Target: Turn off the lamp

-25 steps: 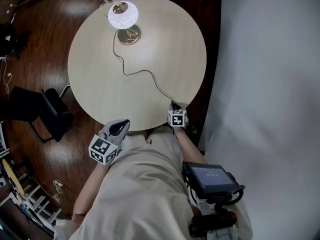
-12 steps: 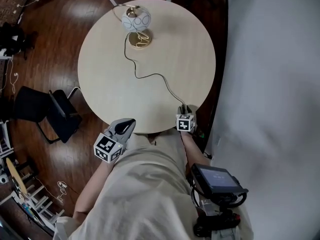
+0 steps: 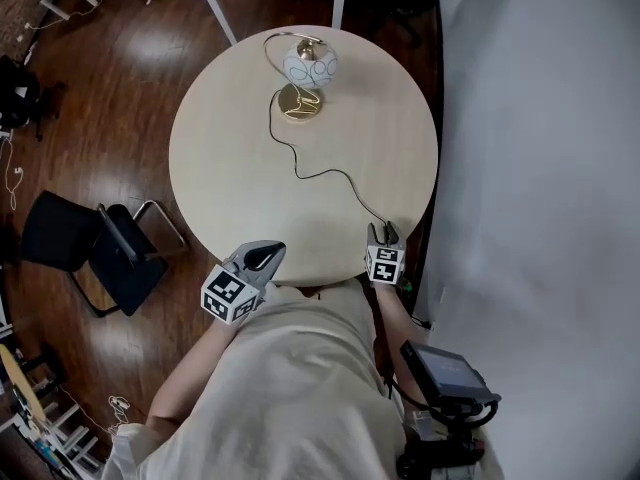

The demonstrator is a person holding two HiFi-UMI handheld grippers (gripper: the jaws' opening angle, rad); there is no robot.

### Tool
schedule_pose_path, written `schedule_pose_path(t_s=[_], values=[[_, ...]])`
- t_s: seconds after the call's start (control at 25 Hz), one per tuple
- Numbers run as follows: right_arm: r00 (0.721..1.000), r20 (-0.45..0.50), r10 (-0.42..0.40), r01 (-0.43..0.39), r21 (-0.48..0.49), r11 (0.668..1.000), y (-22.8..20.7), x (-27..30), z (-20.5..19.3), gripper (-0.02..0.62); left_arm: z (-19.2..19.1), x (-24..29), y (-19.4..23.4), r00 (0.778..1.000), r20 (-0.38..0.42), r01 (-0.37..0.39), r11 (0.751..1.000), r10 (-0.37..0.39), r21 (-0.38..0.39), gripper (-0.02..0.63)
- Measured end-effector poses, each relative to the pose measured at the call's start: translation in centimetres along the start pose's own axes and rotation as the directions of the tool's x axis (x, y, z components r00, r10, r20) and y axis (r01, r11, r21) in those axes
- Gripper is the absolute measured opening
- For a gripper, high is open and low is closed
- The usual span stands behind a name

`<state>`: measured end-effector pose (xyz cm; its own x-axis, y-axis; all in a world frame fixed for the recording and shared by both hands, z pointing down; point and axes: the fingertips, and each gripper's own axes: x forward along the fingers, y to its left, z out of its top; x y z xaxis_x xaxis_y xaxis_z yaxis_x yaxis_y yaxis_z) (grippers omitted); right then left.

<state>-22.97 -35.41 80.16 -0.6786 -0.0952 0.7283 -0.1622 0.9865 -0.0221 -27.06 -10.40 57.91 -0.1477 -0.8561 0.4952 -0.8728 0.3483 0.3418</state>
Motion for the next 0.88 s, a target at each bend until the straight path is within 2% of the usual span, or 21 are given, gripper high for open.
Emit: schedule_pose_path(t_s=[0.16, 0.36, 0.48, 0.56, 0.72, 0.88], values=[[0.998, 0.038, -0.053, 0.052, 0.043, 0.998, 4.0, -3.8, 2.7, 0.204, 0.4, -4.4, 1.5, 0.997, 0.034, 0.075, 0.997, -0.076, 0.028, -0.012], [0.993, 0.086, -0.077, 0.072, 0.058, 0.996, 11.0, -6.8, 3.8, 0.187, -2.0, -8.1, 3.7, 0.983, 0.072, 0.166, 0.986, -0.167, 0.017, -0.012], [0.982, 0.137, -0.128, 0.125, 0.031, 0.992, 14.3, -10.0, 5.1, 0.178, -3.8, -9.5, 4.3, 0.968, 0.069, 0.243, 0.97, -0.242, -0.002, -0.012], [0.964, 0.191, -0.185, 0.184, 0.019, 0.983, 15.6, -12.6, 6.4, 0.139, -4.7, -9.9, 4.6, 0.952, 0.052, 0.304, 0.953, -0.303, -0.011, -0.012], [0.931, 0.248, -0.267, 0.255, 0.078, 0.964, 17.2, -16.4, 6.8, 0.138, -5.5, -10.0, 5.1, 0.919, -0.015, 0.393, 0.916, -0.393, 0.081, -0.012], [0.912, 0.268, -0.31, 0.28, 0.147, 0.949, 18.6, -18.8, 5.6, 0.132, -5.1, -10.7, 5.7, 0.913, -0.032, 0.407, 0.904, -0.406, 0.132, -0.012]])
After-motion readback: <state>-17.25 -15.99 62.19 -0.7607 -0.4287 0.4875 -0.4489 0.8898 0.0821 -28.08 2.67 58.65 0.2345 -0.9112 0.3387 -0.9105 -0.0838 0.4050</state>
